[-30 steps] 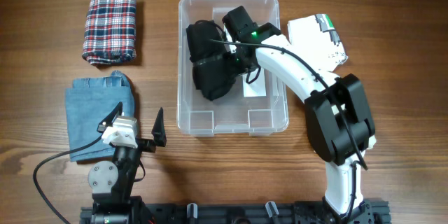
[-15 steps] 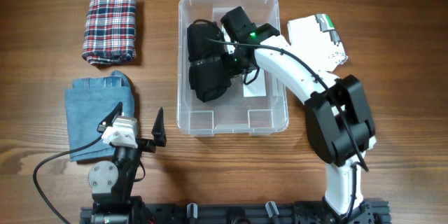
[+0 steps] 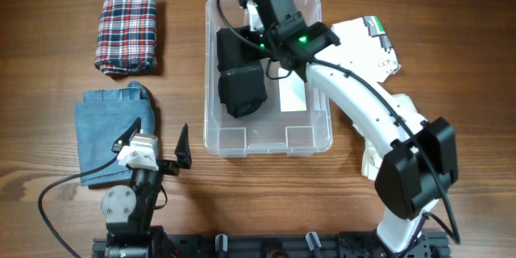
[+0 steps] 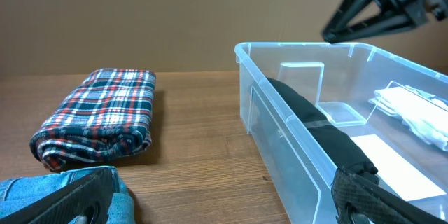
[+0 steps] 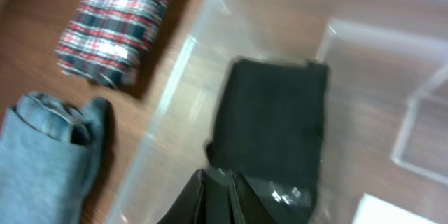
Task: Pack container
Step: 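Press and straighten the black garment in the container, then release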
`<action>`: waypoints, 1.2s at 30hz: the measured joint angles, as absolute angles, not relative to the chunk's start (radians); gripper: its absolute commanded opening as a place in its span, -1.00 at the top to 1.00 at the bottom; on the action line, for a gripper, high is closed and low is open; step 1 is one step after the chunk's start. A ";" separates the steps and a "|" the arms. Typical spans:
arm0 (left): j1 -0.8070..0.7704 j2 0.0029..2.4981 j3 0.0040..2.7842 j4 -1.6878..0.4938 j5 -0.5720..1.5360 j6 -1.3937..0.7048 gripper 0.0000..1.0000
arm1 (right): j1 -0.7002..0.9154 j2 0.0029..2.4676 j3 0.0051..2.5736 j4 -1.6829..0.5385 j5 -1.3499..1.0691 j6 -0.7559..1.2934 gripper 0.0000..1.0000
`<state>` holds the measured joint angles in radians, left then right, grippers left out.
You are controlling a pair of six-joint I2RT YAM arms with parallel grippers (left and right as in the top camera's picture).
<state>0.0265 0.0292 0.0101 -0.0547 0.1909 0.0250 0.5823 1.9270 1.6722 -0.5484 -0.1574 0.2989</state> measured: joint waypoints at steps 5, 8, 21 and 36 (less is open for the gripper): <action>0.027 0.029 0.010 -0.055 0.191 0.025 -1.00 | 0.599 1.976 1.672 -0.466 -0.156 0.321 0.77; 0.027 0.029 0.010 -0.055 0.191 0.025 -1.00 | 0.599 2.025 1.672 -0.462 -0.143 0.340 0.77; 0.027 0.029 0.010 -0.055 0.191 0.025 -1.00 | 0.599 2.154 1.672 -0.406 -0.122 0.355 0.77; 0.027 0.029 0.010 -0.055 0.191 0.025 -1.00 | 0.600 2.197 1.672 -0.388 -0.123 0.358 0.69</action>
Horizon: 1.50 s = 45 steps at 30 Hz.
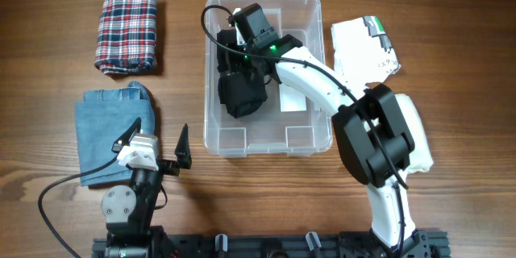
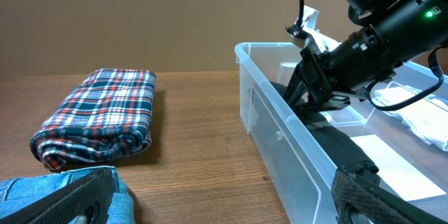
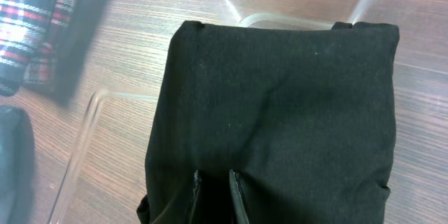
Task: Pack container
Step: 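Press and straighten the black garment in the container, then release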
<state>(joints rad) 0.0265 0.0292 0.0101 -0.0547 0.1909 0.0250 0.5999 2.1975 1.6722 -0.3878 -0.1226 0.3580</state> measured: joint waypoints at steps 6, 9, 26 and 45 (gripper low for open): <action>0.027 0.029 0.010 -0.055 0.191 0.025 -0.99 | 0.602 2.197 1.673 -0.406 -0.089 0.372 0.70; 0.027 0.029 0.010 -0.055 0.191 0.025 -1.00 | 0.608 2.197 1.674 -0.419 -0.043 0.396 0.70; 0.027 0.029 0.010 -0.055 0.191 0.025 -1.00 | 0.613 2.175 1.676 -0.407 -0.034 0.440 0.29; 0.027 0.029 0.010 -0.055 0.191 0.025 -0.99 | 0.558 1.871 1.695 -0.664 0.144 0.361 0.85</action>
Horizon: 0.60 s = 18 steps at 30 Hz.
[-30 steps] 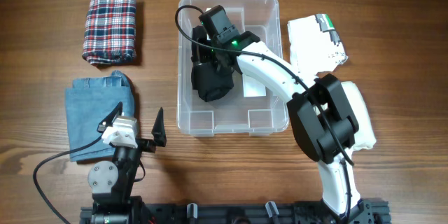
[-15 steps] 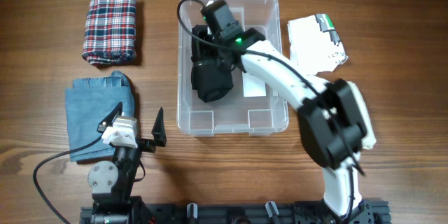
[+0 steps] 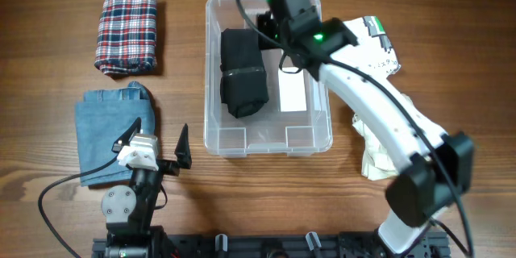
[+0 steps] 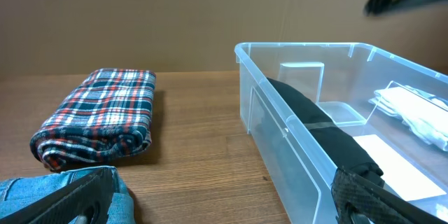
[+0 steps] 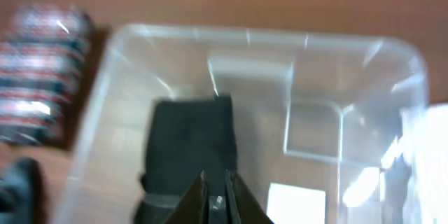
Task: Pack container
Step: 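Press and straighten the black garment in the container, then release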
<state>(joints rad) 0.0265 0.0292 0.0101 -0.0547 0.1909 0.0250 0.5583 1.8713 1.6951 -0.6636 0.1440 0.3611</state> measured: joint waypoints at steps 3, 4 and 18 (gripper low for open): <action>0.027 0.029 0.010 -0.055 0.191 0.025 -1.00 | 0.561 1.946 1.695 -0.678 0.147 0.357 0.86; 0.027 0.029 0.010 -0.055 0.191 0.025 -1.00 | 0.562 1.973 1.695 -0.681 0.148 0.357 0.87; 0.027 0.029 0.010 -0.055 0.191 0.025 -1.00 | 0.568 2.130 1.691 -0.721 0.134 0.354 0.88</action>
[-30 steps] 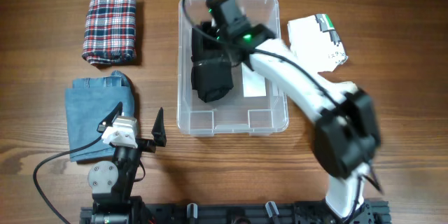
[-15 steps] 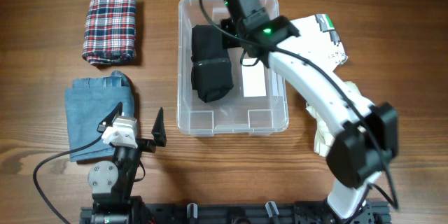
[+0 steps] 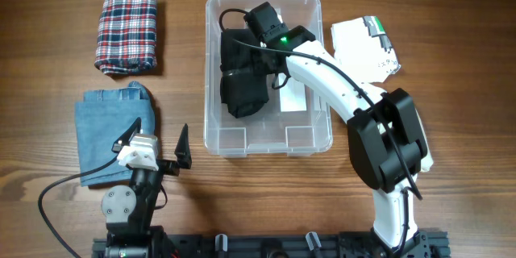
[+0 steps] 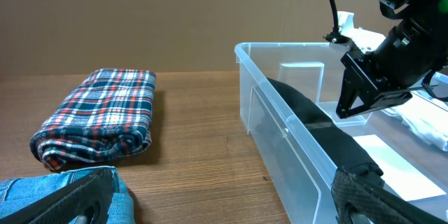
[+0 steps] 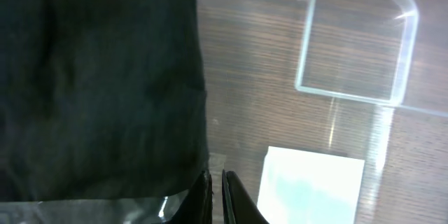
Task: Pack container
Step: 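Press and straighten the black garment in the container, then release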
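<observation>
A clear plastic container (image 3: 322, 141) stands mid-table with a folded black garment (image 3: 242, 89) along its left side. My right gripper (image 3: 274, 74) is down inside it. In the right wrist view its fingertips (image 5: 215, 176) are shut, with only a sliver between them, right at the black garment's (image 5: 98, 84) right edge. Nothing is visibly held. A plaid cloth (image 3: 127, 31) and folded jeans (image 3: 109, 133) lie left of the container. My left gripper (image 3: 155, 139) rests open by the jeans, with bare wood between its fingers (image 4: 224, 196).
A white label (image 3: 293, 95) lies on the container floor right of the black garment. A white packet with a green tag (image 3: 363, 44) lies on the table right of the container. The container wall (image 4: 280, 140) stands close to the left gripper's right finger.
My right gripper was above the container's far rim, looking down on the whole bin. Now it is low inside, beside the black garment's right edge. The left arm has not moved.
My right gripper hung shut over the black garment at the container's far left. Then it was down on the garment's far end, then raised above the far rim, and now down again beside the garment. The garment stays along the left side.
</observation>
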`<action>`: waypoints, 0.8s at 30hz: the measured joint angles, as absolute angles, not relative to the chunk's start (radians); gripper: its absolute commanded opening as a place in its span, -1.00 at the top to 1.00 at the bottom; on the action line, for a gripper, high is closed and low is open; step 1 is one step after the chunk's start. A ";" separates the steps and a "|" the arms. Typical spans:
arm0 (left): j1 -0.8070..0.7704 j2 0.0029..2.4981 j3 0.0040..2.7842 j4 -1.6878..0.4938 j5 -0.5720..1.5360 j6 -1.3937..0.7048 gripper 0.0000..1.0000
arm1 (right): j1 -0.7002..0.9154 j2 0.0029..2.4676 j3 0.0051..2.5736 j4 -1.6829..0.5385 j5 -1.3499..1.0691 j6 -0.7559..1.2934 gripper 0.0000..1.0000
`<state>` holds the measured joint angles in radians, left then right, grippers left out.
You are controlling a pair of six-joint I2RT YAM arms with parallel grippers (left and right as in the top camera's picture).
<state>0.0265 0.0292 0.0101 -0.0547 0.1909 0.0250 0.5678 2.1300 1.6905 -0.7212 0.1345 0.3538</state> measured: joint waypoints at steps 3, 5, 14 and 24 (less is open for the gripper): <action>0.027 0.029 0.010 -0.055 0.191 0.025 -1.00 | 0.568 2.130 1.691 -0.722 0.106 0.355 0.87; 0.027 0.029 0.010 -0.055 0.191 0.025 -1.00 | 0.568 2.130 1.691 -0.721 0.081 0.358 0.87; 0.027 0.029 0.010 -0.055 0.191 0.025 -0.99 | 0.569 2.130 1.690 -0.718 0.049 0.359 0.87; 0.027 0.029 0.010 -0.055 0.191 0.025 -0.99 | 0.569 2.130 1.690 -0.719 0.140 0.353 0.87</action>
<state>0.0265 0.0292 0.0101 -0.0547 0.1909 0.0250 0.5686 2.1304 1.6901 -0.7189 0.1398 0.3534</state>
